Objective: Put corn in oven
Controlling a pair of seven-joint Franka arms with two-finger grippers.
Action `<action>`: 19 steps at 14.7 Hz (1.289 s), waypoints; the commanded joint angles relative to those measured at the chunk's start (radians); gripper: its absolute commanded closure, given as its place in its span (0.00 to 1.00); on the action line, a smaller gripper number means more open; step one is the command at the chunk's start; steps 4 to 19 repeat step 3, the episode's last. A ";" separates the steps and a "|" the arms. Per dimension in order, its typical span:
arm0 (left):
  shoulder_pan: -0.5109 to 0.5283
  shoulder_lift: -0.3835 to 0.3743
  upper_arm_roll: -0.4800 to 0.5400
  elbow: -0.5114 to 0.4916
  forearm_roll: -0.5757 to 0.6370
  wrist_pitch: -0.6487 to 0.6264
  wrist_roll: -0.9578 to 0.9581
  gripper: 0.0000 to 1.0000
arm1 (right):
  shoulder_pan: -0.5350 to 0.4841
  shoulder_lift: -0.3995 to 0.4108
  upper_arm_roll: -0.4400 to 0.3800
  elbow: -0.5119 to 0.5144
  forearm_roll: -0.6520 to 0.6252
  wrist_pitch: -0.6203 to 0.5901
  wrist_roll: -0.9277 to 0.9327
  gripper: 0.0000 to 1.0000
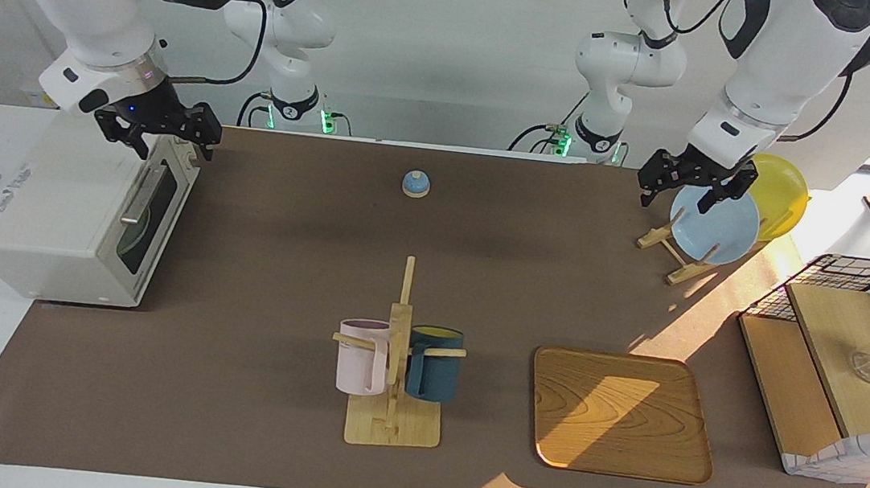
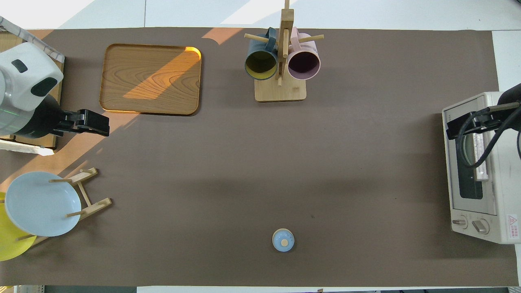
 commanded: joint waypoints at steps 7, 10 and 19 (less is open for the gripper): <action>0.008 -0.019 -0.001 -0.020 -0.015 0.011 0.006 0.00 | 0.002 -0.006 -0.004 0.001 0.030 0.009 0.012 0.00; 0.008 -0.019 -0.001 -0.020 -0.015 0.011 0.006 0.00 | 0.002 -0.006 -0.004 0.001 0.030 0.009 0.012 0.00; 0.008 -0.019 -0.001 -0.020 -0.015 0.011 0.006 0.00 | 0.002 -0.006 -0.004 0.001 0.030 0.009 0.012 0.00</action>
